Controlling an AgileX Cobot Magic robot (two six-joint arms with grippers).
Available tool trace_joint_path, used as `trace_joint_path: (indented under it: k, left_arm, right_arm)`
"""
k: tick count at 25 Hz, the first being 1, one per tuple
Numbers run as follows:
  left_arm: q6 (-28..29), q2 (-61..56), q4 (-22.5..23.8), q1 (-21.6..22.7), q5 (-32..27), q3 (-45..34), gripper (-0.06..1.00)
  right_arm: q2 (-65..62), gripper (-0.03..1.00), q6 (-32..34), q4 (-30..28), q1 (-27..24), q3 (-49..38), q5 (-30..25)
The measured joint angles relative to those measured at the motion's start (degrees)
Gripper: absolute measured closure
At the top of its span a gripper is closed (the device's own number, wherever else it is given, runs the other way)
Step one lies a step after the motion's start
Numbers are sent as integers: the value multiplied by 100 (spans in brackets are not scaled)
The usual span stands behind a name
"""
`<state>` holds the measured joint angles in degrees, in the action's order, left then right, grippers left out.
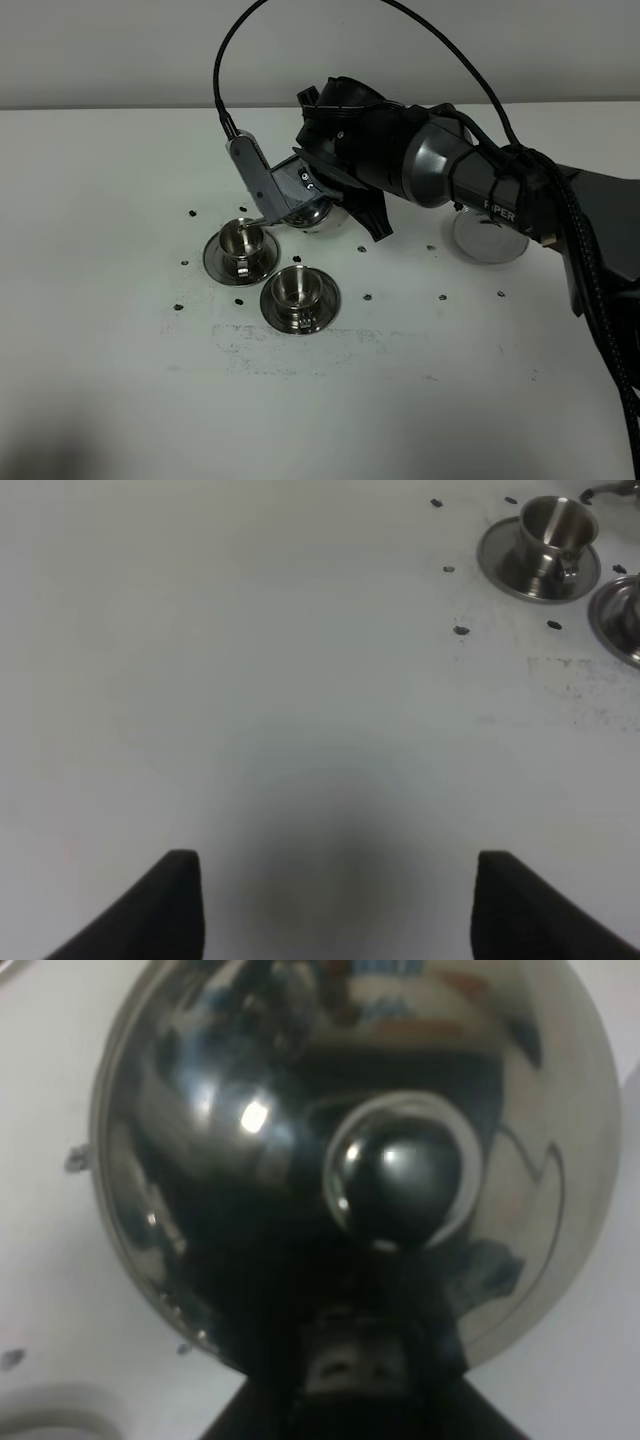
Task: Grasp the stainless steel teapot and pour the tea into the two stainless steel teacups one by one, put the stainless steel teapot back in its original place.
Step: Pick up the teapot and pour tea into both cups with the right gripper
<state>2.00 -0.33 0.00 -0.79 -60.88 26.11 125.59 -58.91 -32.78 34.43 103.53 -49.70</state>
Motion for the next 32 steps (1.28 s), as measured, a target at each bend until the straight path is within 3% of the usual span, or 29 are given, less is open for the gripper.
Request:
trace_joint_path:
  k: [32]
  left_arm:
    - [0, 0, 0, 0, 0, 0, 37]
  right_arm:
    - [109, 76, 4, -868, 64, 0, 127]
